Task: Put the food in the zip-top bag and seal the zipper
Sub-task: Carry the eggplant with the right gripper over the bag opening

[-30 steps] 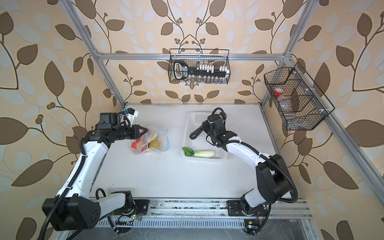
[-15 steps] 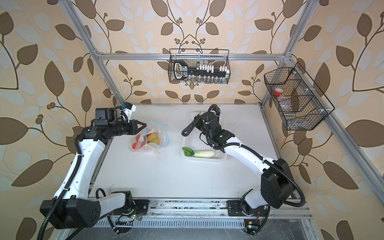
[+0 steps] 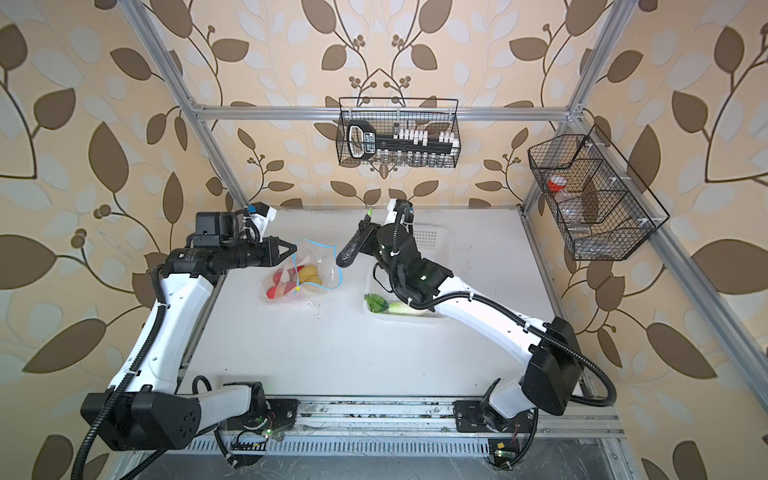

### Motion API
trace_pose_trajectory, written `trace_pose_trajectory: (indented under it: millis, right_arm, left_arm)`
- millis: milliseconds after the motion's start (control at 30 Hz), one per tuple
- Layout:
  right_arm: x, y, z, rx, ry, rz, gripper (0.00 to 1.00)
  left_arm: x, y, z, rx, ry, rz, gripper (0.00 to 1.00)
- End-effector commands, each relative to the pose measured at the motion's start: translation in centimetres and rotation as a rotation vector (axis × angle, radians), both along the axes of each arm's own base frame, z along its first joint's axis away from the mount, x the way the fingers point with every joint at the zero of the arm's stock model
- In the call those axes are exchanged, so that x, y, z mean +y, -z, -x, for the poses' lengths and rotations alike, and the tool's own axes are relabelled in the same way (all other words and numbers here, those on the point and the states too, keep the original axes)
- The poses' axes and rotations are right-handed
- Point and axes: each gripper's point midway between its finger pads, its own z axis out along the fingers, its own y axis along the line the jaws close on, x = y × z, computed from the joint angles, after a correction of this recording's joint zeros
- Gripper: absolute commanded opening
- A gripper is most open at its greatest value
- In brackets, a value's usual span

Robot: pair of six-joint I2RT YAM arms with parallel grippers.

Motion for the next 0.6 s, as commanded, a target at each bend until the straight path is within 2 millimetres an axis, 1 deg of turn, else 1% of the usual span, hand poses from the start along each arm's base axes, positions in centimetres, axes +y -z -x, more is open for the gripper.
trace_pose_trajectory:
  millis: [0,400,567]
  right_arm:
    - [0.7,-0.4,-0.6,-0.045,0.045,0.035,0.12]
    - [5.7,-0.4,-0.1,-0.107,0.042,0.132,0.12]
    - [7.9,0.0,0.3,-0.142,0.036,0.199,0.14]
  left_arm:
    - [-0.7,-2.5,0.5,-0.072,0.027,0.013,0.0]
    - [-1.0,-3.2,0.7,-0.088,0.041,0.024,0.0]
    - [-1.2,-3.7,0.5,-0.096,0.049,0.03,0.0]
